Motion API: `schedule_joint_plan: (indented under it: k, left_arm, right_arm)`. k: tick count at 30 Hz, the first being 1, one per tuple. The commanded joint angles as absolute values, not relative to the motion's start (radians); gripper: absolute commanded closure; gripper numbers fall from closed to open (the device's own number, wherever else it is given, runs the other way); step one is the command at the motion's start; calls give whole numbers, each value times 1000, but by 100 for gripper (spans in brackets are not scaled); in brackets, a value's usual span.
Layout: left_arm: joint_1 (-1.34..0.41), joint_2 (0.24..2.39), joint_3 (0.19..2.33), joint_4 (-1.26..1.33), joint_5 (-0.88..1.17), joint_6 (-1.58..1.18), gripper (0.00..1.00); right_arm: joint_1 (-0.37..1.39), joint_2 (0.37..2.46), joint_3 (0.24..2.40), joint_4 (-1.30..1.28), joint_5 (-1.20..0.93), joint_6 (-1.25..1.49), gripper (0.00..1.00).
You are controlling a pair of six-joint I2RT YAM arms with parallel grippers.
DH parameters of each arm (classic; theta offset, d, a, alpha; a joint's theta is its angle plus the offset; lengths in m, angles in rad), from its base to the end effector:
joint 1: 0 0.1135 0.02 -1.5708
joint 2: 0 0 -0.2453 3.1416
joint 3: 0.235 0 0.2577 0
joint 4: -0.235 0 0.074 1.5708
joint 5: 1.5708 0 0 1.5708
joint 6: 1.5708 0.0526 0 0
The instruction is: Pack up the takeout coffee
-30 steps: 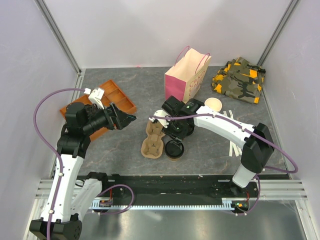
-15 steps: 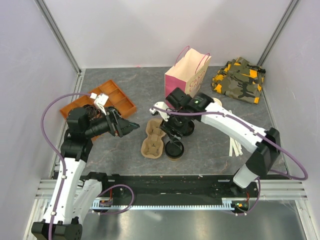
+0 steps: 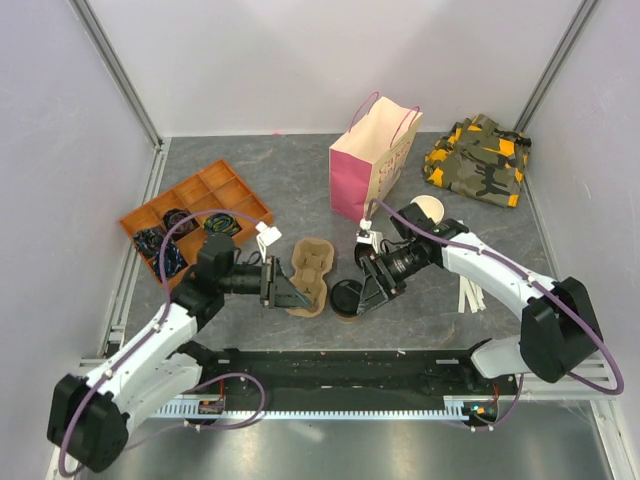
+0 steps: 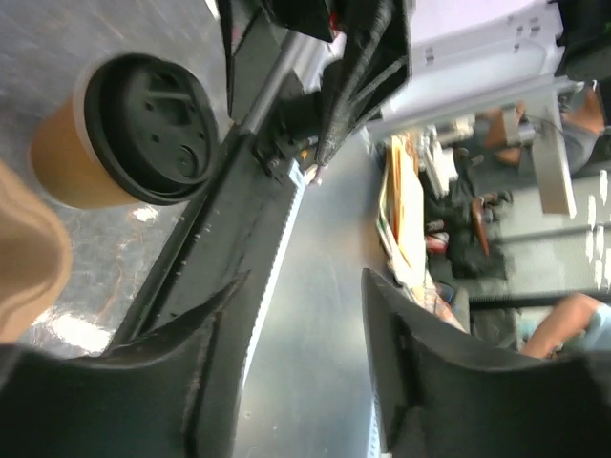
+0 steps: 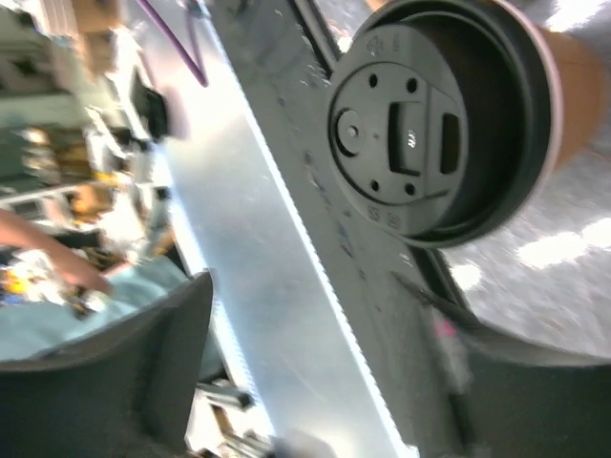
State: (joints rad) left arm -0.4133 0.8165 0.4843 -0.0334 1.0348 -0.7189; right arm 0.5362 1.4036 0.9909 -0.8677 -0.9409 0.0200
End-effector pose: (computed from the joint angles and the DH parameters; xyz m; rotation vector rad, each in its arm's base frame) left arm 0.1675 -0.1228 0.2312 0.4706 2.1007 -1.7025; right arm 0.2043 0.1708 0.2092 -0.9059 2.6250 1.4653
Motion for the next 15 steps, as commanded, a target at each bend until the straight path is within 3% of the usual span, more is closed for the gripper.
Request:
schedule_joint_plan:
  k: [1, 6, 10, 15]
  left_arm:
    - [-547, 894, 468, 167, 956, -795, 63]
    - [-652, 992, 509, 249, 848, -857, 81]
    - [-681, 1090, 589, 238, 799, -884, 93]
    - [-715, 1229, 675, 230, 787, -885, 98]
  right_arm:
    - [532, 1327, 956, -612, -1086, 242, 33]
    - [532, 1367, 957, -568, -1068, 317, 70]
    - [532, 1390, 940, -549, -1052, 347, 74]
    - [531, 1410, 943, -545, -1023, 337, 78]
